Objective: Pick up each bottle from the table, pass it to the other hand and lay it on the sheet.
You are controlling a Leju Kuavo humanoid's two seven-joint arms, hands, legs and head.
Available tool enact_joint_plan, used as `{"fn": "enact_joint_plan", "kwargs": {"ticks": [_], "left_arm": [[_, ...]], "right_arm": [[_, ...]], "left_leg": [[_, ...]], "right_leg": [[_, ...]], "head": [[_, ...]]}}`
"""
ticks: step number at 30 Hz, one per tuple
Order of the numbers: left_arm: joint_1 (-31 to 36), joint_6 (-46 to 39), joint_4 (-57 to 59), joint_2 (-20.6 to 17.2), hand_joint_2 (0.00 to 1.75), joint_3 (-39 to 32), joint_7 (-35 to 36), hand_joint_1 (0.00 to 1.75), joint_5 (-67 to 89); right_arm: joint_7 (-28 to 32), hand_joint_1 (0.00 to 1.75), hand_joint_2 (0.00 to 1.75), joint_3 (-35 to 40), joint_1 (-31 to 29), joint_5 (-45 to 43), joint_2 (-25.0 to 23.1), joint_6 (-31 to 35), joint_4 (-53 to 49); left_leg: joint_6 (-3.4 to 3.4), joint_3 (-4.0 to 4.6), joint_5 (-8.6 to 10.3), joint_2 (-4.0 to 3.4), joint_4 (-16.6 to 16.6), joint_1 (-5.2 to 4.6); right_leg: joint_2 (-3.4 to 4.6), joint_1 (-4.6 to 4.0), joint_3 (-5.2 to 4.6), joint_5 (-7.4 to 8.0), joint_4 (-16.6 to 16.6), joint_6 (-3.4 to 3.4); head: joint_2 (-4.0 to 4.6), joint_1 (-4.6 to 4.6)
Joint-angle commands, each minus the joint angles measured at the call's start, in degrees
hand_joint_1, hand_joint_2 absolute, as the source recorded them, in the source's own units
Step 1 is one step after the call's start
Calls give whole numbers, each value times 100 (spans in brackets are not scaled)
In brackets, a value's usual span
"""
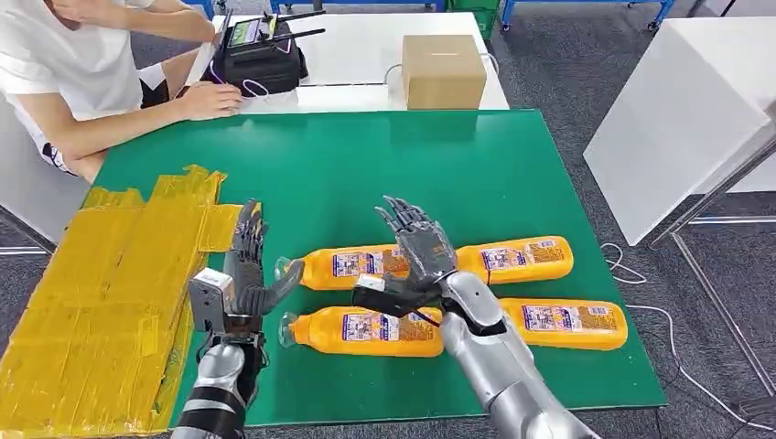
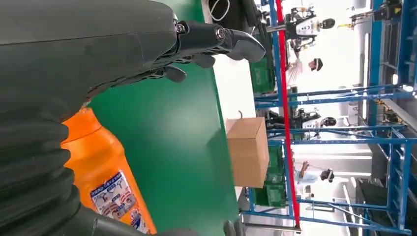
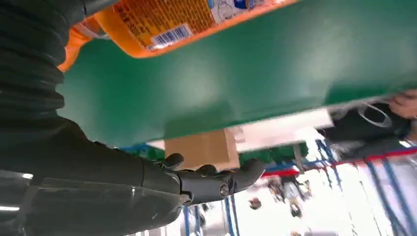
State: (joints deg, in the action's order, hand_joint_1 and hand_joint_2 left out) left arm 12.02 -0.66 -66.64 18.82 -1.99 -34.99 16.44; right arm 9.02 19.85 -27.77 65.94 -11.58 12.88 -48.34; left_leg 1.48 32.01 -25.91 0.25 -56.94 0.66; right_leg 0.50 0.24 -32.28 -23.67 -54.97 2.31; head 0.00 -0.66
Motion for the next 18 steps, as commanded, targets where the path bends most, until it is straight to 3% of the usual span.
{"fn": "enact_joint_plan", "kwargs": {"ticks": [1, 8, 14, 18], "left_arm": [[278, 30, 424, 58, 175, -49, 51, 0, -21], [291, 46, 506, 89, 175, 3, 76, 0, -7], [436, 71, 791, 102, 175, 110, 74, 0, -2], [516, 69, 921, 117, 175, 162, 72, 0, -1]], "right_arm": [[-826, 0, 175, 221, -1138, 95, -361, -462, 2079], [-978, 0, 175, 291, -1181, 135, -597, -486, 2398], [-476, 0, 175, 408, -1203, 7, -703, -428, 2497], [-693, 0, 175, 615, -1360, 56, -842, -632, 2621]], "left_leg": [[-1, -7, -2, -8, 0, -3], [-6, -29, -15, -8, -5, -1], [-2, -15, -5, 9, -2, -2], [-3, -15, -10, -1, -8, -2]], "right_leg": [[5, 2, 3, -1, -3, -2], [-3, -1, 23, -15, -11, -9], [-16, 1, 14, -10, -5, -4], [-8, 0, 11, -12, -12, -5]], "head": [[0, 2], [0, 0], [0, 0], [0, 2]]}}
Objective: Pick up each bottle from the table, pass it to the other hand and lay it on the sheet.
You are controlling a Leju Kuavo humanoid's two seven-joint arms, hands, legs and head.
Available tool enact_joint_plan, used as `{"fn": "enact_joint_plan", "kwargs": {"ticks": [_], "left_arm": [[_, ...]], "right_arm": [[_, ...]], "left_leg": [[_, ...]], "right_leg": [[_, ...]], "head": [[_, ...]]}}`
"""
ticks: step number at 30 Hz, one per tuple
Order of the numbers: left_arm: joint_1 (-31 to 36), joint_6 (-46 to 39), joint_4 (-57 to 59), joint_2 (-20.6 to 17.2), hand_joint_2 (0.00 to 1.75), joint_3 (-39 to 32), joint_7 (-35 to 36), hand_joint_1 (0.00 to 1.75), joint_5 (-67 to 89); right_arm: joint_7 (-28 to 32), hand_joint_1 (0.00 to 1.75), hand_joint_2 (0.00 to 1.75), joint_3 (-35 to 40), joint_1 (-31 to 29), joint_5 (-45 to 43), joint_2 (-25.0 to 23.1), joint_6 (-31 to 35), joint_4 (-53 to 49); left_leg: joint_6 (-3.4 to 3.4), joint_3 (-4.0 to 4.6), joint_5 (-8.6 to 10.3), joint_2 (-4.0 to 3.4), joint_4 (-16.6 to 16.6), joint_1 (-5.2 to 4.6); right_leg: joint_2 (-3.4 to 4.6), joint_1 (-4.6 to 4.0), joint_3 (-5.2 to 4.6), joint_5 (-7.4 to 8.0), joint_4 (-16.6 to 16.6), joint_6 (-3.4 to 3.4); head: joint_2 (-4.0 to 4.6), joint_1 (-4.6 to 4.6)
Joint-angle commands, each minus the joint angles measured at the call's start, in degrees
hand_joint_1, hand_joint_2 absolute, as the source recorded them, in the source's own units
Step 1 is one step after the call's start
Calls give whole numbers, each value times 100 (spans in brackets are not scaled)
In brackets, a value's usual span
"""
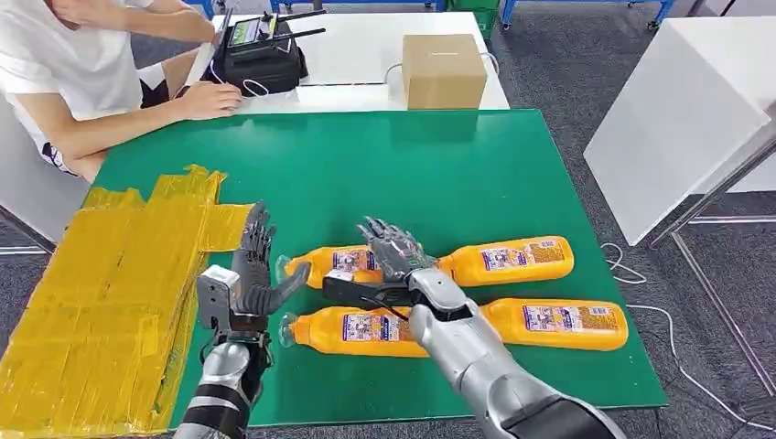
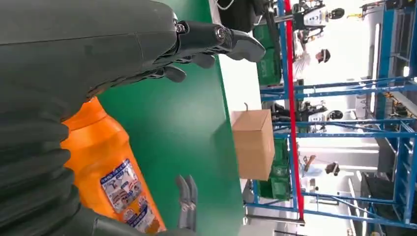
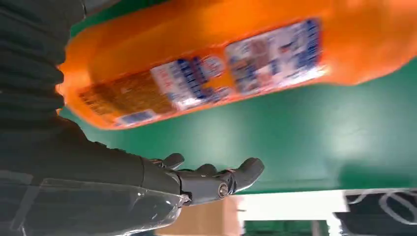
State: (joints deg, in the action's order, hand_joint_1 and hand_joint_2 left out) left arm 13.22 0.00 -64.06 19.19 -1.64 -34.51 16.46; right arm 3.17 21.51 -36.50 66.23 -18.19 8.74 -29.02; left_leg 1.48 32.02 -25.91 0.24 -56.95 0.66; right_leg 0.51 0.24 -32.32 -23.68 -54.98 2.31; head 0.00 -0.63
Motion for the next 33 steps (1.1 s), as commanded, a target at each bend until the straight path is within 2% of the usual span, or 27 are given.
{"fn": "enact_joint_plan", "kwargs": {"ticks": [1, 9, 13, 14, 16, 26, 31, 33], "left_arm": [[399, 0, 664, 81, 175, 131, 24, 0, -3], [399, 0, 664, 81, 175, 131, 24, 0, -3], [374, 0, 628, 65, 175, 117, 26, 0, -17], [368, -6, 620, 75, 175, 100, 34, 0, -28], [333, -11, 564, 81, 175, 132, 79, 0, -58], [376, -66, 673, 81, 175, 231, 154, 0, -127], [374, -58, 673, 79, 175, 224, 154, 0, -128], [380, -63, 606, 81, 175, 163, 141, 0, -149]], "right_arm": [[-121, 0, 175, 477, -491, 6, -181, -229, 673], [-121, 0, 175, 477, -491, 6, -181, -229, 673], [-851, 0, 175, 572, -694, 98, -159, -494, 1028], [-1277, 0, 175, 642, -741, 266, -109, -409, 1126], [-1716, 0, 175, 675, -763, 483, -3, -348, 1193], [-2347, 0, 175, 553, -768, 898, 167, -640, 1346], [-2428, 0, 175, 515, -774, 972, 223, -627, 1350], [-2289, 24, 175, 371, -757, 924, 247, -552, 1322]], "left_leg": [[-2, -6, -4, 0, -4, -2], [-1, -5, -2, 5, -1, -1], [-1, -2, 0, 1, 0, -1], [-1, -9, -4, 1, -3, -1], [-1, -11, -3, 9, -2, -2], [-1, -6, -1, 14, -3, -2], [-1, -16, -3, 14, -3, -4], [-2, -15, -3, 19, -5, -1]], "right_leg": [[-5, 1, 4, -5, -7, -3], [-10, 0, 6, -4, -2, -2], [-4, 0, 2, -1, 0, -1], [-7, 0, 9, -5, -4, -3], [-15, 1, 13, -7, -4, -3], [-18, 1, 10, -6, -2, -2], [-21, 2, 18, -9, -4, -3], [-26, -1, 19, -9, -3, -4]], "head": [[0, 0], [0, -2], [0, 0], [0, -2], [0, -2], [0, 0], [0, -2], [0, -2]]}}
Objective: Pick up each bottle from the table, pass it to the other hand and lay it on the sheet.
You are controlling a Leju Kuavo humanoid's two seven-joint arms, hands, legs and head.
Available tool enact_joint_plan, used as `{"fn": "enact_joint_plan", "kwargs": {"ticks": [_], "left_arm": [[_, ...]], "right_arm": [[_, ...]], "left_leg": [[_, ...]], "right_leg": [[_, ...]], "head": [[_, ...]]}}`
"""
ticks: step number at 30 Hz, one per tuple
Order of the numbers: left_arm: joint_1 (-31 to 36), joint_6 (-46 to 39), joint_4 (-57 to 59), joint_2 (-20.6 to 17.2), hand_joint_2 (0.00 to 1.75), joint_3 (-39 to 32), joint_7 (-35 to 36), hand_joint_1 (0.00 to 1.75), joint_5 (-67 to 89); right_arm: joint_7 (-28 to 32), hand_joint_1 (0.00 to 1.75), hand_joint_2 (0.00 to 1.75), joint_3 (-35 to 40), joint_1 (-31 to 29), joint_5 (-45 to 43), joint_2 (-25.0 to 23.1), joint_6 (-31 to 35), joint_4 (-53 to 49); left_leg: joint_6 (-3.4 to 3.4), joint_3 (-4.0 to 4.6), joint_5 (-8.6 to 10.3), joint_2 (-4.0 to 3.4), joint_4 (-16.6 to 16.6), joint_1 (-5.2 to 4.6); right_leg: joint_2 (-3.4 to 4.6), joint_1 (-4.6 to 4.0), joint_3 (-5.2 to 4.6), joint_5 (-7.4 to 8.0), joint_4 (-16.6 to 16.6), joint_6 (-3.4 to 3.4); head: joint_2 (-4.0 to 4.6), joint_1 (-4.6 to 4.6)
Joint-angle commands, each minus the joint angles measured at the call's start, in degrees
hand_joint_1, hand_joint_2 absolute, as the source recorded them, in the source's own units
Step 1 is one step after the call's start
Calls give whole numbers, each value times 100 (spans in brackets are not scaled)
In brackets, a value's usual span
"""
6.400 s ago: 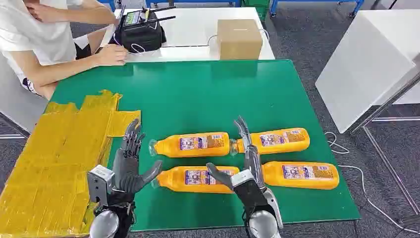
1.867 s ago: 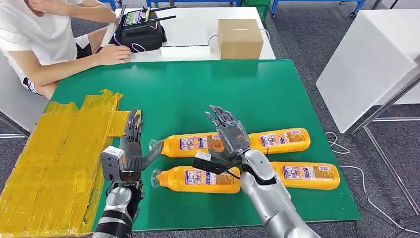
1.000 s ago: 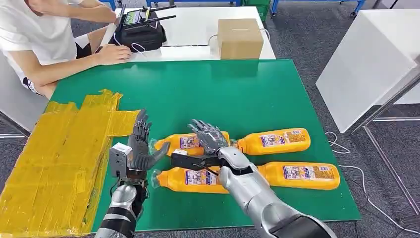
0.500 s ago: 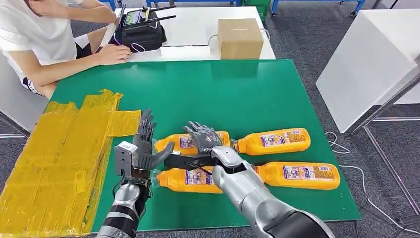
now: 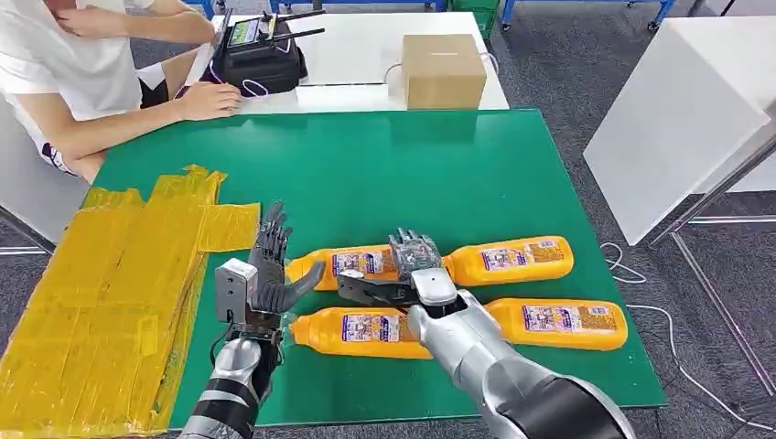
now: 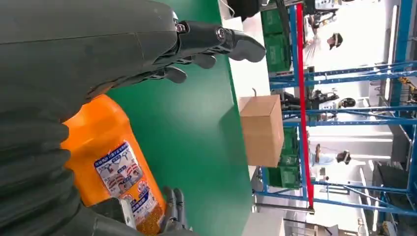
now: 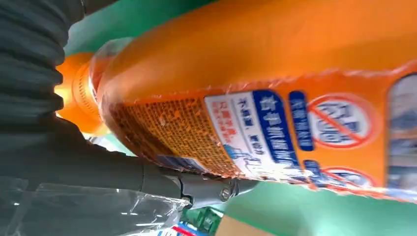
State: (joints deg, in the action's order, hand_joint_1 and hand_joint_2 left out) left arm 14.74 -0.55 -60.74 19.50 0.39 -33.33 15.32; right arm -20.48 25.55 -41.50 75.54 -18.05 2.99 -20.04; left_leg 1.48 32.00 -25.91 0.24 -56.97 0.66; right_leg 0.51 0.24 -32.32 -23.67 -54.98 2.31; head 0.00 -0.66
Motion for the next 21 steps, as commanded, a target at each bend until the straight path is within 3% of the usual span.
{"fn": "enact_joint_plan", "kwargs": {"ticks": [1, 6, 8, 13, 15, 16, 17, 21], "left_arm": [[239, -9, 264, 38, 175, -46, 23, 0, -35], [239, -9, 264, 38, 175, -46, 23, 0, -35], [195, 2, 169, 44, 175, -57, 5, 0, -59], [20, 64, -212, 27, 175, -81, 4, 0, -134], [-8, 71, -208, 34, 175, -75, 6, 0, -137], [-17, 70, -197, 36, 175, -63, 6, 0, -137], [-24, 72, -182, 44, 175, -51, 5, 0, -137], [-74, 77, -214, 45, 175, -15, -27, 0, -148]], "right_arm": [[78, 24, 175, -36, -255, -7, 242, 28, 424], [78, 24, 175, -36, -255, -7, 242, 28, 424], [200, 138, 175, -103, -228, -23, 229, 150, 392], [686, 168, 175, -279, -118, -5, 225, 707, 308], [885, 171, 175, -252, -59, 67, 224, 945, 254], [956, 164, 175, -286, -34, 72, 215, 1061, 231], [991, 173, 175, -283, -23, 127, 218, 1129, 237], [1134, 175, 175, -317, 37, 217, 220, 1452, 159]], "left_leg": [[-1, -8, 0, 14, 1, -1], [-1, -8, -1, 11, 1, -2], [-2, -13, -3, 12, 0, -2], [-2, -8, -4, 4, 0, 0], [-2, -16, -8, 1, 1, -1], [-1, -13, -5, 2, 3, -2], [-1, -10, -3, 3, 4, -3], [-1, -13, -5, 2, 2, -2]], "right_leg": [[-19, 0, 13, -5, 1, -2], [-16, 1, 12, -6, -1, -3], [-19, 1, 17, -8, -2, -4], [-9, -1, 12, -6, 0, -3], [-8, 0, 18, -9, -2, -4], [-7, 1, 15, -7, -1, -3], [-7, 2, 12, -5, -1, -2], [-8, 1, 15, -7, -2, -3]], "head": [[0, 0], [0, 0], [0, 0], [0, 0], [0, 0], [0, 0], [0, 0], [0, 0]]}}
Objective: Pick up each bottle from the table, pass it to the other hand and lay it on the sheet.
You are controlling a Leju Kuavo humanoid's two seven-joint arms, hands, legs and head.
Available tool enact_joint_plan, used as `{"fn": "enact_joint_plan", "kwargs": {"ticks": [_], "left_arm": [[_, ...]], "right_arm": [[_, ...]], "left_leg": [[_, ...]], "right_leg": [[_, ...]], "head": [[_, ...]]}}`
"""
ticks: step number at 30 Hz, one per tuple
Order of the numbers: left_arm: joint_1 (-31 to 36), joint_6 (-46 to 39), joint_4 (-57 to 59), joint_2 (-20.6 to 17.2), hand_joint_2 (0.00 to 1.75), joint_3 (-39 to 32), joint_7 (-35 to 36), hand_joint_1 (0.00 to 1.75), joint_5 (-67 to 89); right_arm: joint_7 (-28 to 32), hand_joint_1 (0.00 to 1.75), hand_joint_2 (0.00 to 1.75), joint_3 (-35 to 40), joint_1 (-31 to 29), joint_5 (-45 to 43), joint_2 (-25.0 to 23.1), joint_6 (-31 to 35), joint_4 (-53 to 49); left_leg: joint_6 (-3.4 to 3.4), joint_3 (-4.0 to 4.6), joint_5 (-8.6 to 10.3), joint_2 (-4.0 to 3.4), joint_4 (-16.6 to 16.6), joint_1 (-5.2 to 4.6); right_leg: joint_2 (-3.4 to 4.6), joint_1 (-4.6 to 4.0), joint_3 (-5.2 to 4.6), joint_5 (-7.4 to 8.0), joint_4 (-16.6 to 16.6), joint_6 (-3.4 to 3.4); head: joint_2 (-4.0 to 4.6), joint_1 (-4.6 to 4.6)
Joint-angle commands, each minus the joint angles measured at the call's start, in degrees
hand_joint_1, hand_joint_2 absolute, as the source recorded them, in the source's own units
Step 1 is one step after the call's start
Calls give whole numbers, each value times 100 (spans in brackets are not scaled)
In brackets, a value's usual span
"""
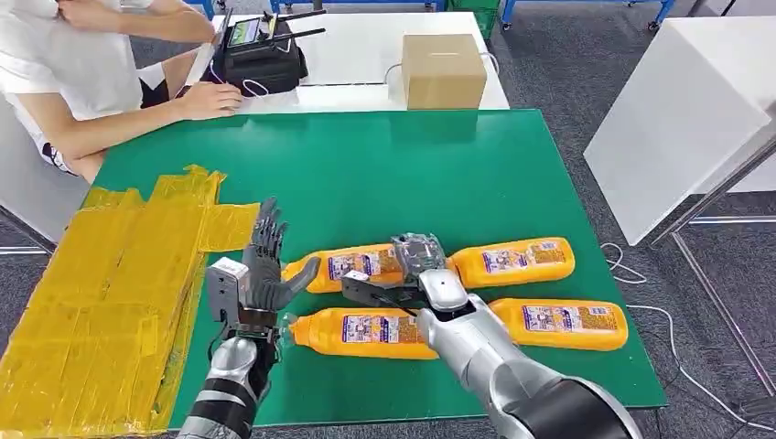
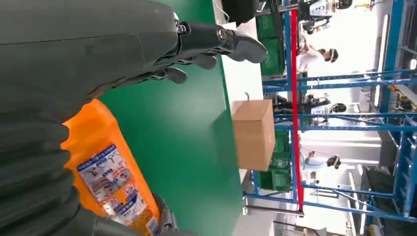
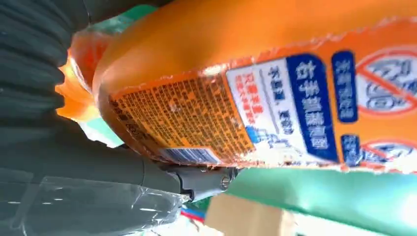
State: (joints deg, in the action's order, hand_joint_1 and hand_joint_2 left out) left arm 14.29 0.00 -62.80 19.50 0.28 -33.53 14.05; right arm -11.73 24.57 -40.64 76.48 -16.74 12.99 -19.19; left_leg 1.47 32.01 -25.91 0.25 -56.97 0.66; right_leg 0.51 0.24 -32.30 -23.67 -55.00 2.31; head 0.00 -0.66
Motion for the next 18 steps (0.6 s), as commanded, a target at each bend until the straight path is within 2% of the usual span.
{"fn": "enact_joint_plan", "kwargs": {"ticks": [1, 8, 15, 18], "left_arm": [[-42, 22, -25, 42, 175, 1, -11, 0, -23], [-81, 10, -135, 50, 175, 114, -29, 0, -32], [-175, -23, -445, 46, 175, 149, -57, 0, -29], [-200, -21, -508, 43, 175, 152, -56, 0, -29]], "right_arm": [[277, 175, 175, -233, -33, 145, 91, 508, 61], [271, 175, 175, -354, 75, 372, 193, 1233, -121], [551, 175, 175, -1078, 259, 228, 295, 1960, -481], [586, 175, 175, -1210, 289, 228, 319, 1993, -548]], "left_leg": [[-2, -23, -10, 2, 0, -2], [-1, -5, -3, 6, 0, -1], [-1, -14, -7, 9, 0, -1], [-2, -21, -12, 8, -3, -2]], "right_leg": [[-11, 0, 23, -12, -2, -5], [-10, 0, 8, -4, 0, -2], [-15, 0, 17, -10, -1, -3], [-17, 0, 23, -15, -4, -5]], "head": [[0, 0], [0, 0], [0, 0], [0, 0]]}}
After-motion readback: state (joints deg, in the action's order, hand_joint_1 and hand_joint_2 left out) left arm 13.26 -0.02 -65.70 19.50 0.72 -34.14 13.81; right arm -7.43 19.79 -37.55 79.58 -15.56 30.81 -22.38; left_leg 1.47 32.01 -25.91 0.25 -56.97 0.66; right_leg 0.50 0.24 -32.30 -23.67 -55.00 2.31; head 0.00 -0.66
